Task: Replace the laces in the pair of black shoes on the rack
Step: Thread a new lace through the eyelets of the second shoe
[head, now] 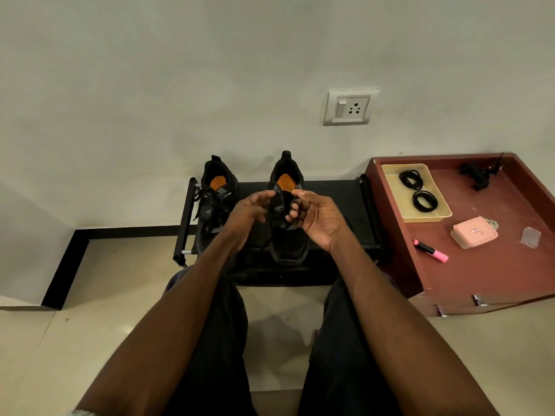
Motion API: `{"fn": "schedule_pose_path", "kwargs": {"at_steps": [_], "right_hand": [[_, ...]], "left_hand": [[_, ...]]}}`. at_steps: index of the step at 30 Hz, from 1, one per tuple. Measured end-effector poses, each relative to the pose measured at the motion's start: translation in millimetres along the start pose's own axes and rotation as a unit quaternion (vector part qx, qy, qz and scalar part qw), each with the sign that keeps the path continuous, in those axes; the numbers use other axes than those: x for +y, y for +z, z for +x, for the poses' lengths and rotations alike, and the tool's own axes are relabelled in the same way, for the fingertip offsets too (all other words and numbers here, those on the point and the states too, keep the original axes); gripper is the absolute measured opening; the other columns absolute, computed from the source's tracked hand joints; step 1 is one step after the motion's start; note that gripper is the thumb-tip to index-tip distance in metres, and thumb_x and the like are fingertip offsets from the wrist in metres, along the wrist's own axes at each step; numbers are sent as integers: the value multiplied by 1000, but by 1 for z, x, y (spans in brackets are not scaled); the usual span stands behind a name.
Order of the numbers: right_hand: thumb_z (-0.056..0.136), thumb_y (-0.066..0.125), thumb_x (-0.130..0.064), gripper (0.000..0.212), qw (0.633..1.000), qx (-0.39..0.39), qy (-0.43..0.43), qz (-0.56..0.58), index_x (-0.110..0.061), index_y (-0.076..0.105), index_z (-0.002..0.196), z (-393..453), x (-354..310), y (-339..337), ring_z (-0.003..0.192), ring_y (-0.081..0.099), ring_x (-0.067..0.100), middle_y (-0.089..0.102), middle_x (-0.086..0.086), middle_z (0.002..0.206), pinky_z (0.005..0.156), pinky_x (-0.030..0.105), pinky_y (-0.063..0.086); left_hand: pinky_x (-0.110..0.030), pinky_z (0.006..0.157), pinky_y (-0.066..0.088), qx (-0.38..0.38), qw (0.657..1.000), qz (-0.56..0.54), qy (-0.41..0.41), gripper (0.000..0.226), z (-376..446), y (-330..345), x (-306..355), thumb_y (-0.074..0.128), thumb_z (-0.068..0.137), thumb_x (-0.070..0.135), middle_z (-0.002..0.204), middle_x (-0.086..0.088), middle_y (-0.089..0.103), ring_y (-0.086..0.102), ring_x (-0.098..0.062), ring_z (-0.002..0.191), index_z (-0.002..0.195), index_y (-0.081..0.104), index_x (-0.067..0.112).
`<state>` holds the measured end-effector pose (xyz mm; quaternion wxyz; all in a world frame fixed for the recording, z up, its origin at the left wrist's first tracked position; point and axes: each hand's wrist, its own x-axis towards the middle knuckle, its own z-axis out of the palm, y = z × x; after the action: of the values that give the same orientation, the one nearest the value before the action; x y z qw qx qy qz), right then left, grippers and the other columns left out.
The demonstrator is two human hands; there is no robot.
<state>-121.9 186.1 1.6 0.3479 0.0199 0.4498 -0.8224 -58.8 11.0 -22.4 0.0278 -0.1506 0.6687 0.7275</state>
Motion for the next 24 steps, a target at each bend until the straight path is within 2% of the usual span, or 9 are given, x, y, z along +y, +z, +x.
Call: {"fn": "schedule_pose_path", "kwargs": {"at_steps": [3,6,9,13,16,18,19,21,24], "right_hand": [[95,54,-5,10,997,-32,3,-75,-10,58,103,0,0,1,52,51,14,59,4,71,49,25,44],[95,54,-7,7,995,-44,18,-86,-12,58,96,3,-1,-3,49,47,11,59,3,71,44,21,34],[94,54,-4,7,1000,4,-3,-15,-11,56,94,7,-8,-14,44,43,9,56,0,68,39,19,30],[93,49,-1,12,991,98,-66,58,-12,53,92,14,-18,-36,45,42,9,54,-1,66,40,20,29],[95,45,2,17,979,188,-82,17,-12,56,92,15,-18,-42,48,46,10,57,0,67,44,22,29],[95,45,4,20,969,219,-74,-92,-11,58,92,16,-13,-39,49,46,10,59,3,69,42,22,29],[94,46,4,19,963,214,-67,-152,-11,58,92,15,-10,-36,48,45,10,59,4,71,40,22,27],[94,51,0,12,951,169,-49,-254,-11,56,96,14,-4,-27,46,43,10,61,4,72,38,21,25],[97,57,-13,8,935,66,-13,-349,-10,56,105,12,4,-13,46,42,10,63,2,71,39,20,28]], "left_hand": [[-30,102,46,-86,993,-75,20,71,2,7,2,46,65,0,136,-7,61,54,-18,130,135,55,11],[-40,101,45,-90,994,-51,24,47,3,10,-3,58,78,6,116,-10,68,58,-29,114,124,66,11],[-36,83,44,5,999,-35,14,9,7,0,-3,67,91,15,85,0,68,54,-24,94,92,76,15],[-35,77,51,219,974,-14,-58,14,9,-15,-3,69,92,15,82,-2,67,59,-17,81,79,70,12],[-44,83,54,319,926,177,-100,23,7,-26,-14,66,93,17,78,-7,63,59,-20,75,72,61,11],[-47,95,50,335,858,381,-73,10,3,-26,-19,65,91,19,103,-10,65,59,-26,98,87,68,10],[-45,102,46,327,848,415,-33,14,1,-22,-18,65,89,17,117,-9,60,54,-28,112,102,69,11],[-39,107,42,256,906,334,43,36,2,-10,-12,68,90,18,133,-3,53,48,-19,125,126,61,15],[-30,102,44,82,977,189,64,43,6,11,-6,68,94,25,132,5,61,55,-8,122,134,56,21]]}}
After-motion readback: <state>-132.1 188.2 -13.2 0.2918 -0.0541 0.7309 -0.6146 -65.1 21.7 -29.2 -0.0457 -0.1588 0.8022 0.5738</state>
